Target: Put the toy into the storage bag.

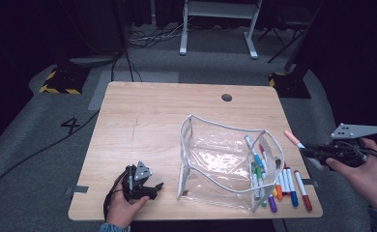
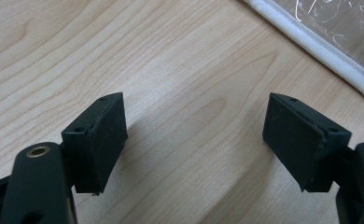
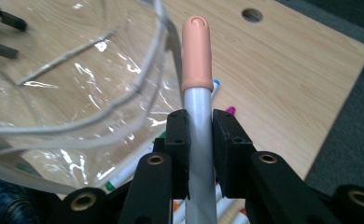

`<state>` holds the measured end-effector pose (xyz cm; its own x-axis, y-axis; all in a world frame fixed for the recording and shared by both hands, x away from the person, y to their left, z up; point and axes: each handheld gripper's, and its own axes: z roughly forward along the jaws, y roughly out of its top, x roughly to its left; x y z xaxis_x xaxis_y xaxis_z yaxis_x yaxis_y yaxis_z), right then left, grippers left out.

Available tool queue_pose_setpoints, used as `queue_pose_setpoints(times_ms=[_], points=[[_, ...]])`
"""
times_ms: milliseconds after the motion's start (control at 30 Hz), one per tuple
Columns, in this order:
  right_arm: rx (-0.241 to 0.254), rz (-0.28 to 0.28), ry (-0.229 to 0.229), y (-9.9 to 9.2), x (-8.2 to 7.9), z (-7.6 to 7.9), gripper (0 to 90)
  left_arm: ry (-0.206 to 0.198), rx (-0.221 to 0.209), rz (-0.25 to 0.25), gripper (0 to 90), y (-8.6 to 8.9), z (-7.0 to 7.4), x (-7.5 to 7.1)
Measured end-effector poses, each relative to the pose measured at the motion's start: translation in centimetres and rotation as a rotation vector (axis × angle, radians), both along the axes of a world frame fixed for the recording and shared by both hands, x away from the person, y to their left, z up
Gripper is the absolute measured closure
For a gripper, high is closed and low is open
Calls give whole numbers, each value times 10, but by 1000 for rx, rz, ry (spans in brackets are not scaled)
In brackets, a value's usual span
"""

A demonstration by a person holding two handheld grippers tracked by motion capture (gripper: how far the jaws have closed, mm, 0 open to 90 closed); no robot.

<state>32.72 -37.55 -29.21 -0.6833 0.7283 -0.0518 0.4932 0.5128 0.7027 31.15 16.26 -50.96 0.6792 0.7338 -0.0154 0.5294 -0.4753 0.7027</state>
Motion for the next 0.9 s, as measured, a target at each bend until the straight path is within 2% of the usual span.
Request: queue_pose_setpoints(times_ms=[200,433,633,900], points=[[5,93,-6,27,-5,21,770,-1,-1,1,220,0,0,0],[-9,197,7,63,-8,32,770,-1,-1,1,220,0,0,0],[-13,275,45,91,-7,34,769,-1,-1,1,220,0,0,0],[-48,374,95,124,-6,30,769,-1,-1,1,220,0,0,0]])
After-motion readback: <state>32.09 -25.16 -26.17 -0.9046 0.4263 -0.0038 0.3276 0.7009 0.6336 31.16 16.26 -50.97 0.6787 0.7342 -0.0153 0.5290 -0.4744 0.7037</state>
